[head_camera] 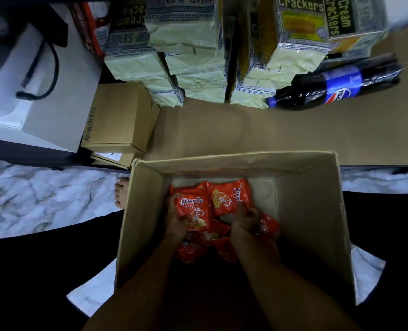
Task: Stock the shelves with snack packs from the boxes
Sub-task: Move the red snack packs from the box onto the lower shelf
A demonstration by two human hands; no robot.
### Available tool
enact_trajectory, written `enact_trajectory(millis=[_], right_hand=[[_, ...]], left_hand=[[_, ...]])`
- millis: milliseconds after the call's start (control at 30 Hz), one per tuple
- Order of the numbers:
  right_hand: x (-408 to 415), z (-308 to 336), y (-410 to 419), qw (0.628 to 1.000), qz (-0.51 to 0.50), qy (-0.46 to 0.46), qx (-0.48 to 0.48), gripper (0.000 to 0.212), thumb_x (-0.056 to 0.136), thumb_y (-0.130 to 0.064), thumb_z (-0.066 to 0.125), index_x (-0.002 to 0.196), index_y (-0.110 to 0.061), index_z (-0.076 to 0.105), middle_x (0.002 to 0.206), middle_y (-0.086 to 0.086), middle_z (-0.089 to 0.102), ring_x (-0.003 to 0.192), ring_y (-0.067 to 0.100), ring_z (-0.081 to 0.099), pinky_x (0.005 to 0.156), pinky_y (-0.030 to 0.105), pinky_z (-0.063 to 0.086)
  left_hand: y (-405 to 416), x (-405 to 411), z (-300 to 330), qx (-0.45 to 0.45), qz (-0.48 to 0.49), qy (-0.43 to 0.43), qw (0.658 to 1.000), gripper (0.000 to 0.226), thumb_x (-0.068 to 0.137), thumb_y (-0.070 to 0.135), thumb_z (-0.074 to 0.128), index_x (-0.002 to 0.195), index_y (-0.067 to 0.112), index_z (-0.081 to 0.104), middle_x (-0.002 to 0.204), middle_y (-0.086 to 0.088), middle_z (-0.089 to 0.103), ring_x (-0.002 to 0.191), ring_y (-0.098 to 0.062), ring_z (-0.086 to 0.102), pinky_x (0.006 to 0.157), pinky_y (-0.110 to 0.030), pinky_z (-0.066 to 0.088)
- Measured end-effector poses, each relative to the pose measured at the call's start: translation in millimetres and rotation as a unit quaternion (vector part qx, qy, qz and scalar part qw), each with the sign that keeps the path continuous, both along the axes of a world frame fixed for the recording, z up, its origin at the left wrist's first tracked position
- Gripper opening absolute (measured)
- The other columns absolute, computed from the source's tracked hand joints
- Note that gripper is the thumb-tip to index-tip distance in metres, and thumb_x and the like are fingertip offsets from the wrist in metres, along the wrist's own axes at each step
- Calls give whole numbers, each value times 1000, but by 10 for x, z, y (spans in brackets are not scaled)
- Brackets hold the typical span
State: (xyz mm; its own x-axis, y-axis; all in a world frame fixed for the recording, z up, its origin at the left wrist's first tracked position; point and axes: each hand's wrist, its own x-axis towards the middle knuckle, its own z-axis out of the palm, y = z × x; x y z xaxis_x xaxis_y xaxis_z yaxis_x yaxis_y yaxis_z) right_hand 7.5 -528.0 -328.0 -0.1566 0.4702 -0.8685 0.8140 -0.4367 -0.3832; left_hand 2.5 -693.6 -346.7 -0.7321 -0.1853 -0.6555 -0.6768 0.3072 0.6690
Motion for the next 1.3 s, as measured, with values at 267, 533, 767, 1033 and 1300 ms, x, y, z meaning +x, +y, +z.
enact_trajectory(millis=[267,533,767,1033,1300], right_hand=[[-263,-439,127,995,-23,54,-77,67,76,-10,78,128,-39,47,142,7,43,116,33,53,88,53,53],[-195,-578,168,996,49,70,-40,54,82,12,58,102,-37,64,127,8,58,99,29,62,63,30,56],[-30,-147,408,987,72,143,10,43,78,13,53,102,-17,73,105,8,66,72,12,60,55,19,50],[7,368,520,938,228,248,76,24,75,-22,83,95,-24,69,97,5,73,88,27,71,81,42,58],[-52,1320,528,864,305,391,90,37,77,-20,82,103,-34,61,105,5,71,76,22,73,68,43,61]], left_hand=[[8,-68,-47,-2,-7,-15,1000,73,79,-9,67,139,18,37,121,-3,46,111,-26,51,93,-52,50],[-69,-97,3,21,-38,-48,998,64,77,-14,64,126,23,47,113,-4,54,95,-18,57,66,-26,52],[2,-164,66,22,-77,-6,997,62,76,-12,63,103,44,60,116,-8,64,101,-27,65,80,-41,58],[277,-75,709,89,-23,81,993,26,79,17,71,90,36,58,87,1,71,72,-17,66,69,-33,53],[177,-46,1594,128,-41,229,964,55,72,0,81,103,35,52,111,-1,66,97,-17,67,76,-36,59]])
